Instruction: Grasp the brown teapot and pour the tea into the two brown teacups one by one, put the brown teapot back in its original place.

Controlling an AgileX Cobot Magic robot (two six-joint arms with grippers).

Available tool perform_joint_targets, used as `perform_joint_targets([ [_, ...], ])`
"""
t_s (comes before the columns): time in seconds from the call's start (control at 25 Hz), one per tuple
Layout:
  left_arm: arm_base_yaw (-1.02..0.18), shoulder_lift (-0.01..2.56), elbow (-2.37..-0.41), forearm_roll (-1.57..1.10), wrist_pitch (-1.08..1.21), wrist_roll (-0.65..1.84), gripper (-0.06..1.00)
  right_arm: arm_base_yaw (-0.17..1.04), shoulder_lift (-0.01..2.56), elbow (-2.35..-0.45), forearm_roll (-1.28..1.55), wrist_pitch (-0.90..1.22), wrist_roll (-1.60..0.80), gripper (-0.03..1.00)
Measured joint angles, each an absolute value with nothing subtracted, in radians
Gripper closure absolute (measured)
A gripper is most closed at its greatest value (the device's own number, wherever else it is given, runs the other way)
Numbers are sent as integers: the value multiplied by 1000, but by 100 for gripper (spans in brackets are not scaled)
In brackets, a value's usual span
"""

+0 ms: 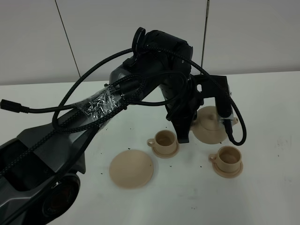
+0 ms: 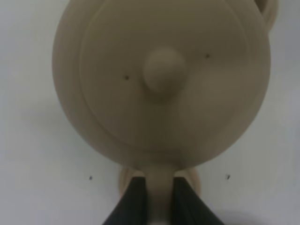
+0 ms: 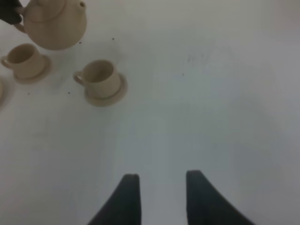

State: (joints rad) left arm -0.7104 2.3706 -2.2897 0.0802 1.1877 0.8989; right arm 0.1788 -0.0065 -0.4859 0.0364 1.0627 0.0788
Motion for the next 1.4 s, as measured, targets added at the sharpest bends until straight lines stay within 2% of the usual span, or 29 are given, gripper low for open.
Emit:
perform_joint_targets([
  [0.52, -760, 2371, -2290, 231, 1189, 865, 77, 179, -6, -486, 36, 1063, 79, 73],
  [1.4, -773, 2371, -2290, 320, 1189, 923, 77, 179, -6, -486, 36, 1063, 79, 73],
])
